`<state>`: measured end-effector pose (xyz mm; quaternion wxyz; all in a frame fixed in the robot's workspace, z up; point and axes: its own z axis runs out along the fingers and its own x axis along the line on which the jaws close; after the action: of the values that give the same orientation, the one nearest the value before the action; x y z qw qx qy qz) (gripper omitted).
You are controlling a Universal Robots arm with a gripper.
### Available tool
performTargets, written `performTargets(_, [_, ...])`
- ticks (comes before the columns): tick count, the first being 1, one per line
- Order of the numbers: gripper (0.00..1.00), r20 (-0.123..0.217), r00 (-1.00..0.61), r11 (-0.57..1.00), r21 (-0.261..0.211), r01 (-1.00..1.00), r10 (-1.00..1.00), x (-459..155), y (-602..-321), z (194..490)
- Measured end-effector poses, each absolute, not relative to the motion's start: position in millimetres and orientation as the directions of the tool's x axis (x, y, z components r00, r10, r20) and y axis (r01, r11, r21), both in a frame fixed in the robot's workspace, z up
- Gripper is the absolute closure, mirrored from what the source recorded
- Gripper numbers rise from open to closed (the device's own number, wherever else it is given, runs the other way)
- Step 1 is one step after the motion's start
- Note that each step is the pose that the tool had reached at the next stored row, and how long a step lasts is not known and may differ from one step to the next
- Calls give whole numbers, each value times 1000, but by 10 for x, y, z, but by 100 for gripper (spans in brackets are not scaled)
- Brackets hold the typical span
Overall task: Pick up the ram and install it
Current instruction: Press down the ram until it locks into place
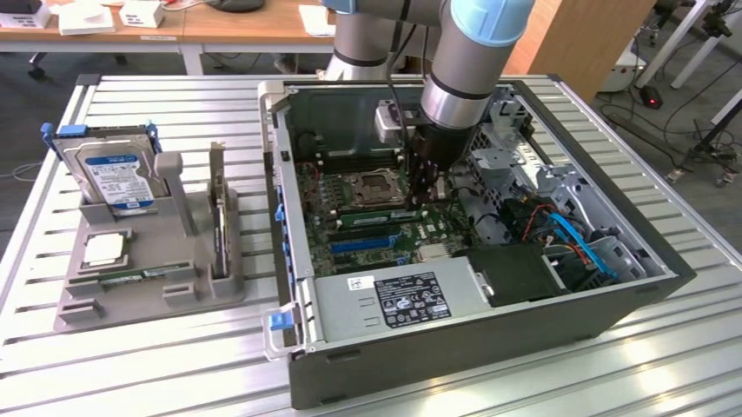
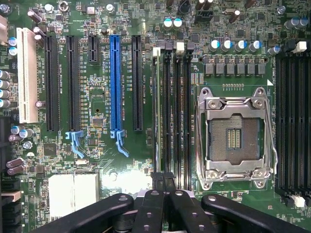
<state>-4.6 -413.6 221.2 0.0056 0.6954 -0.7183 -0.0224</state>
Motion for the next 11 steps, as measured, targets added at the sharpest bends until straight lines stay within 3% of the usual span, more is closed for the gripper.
performTargets(11, [91, -24, -33, 32, 40, -999, -999, -45, -4135, 2284])
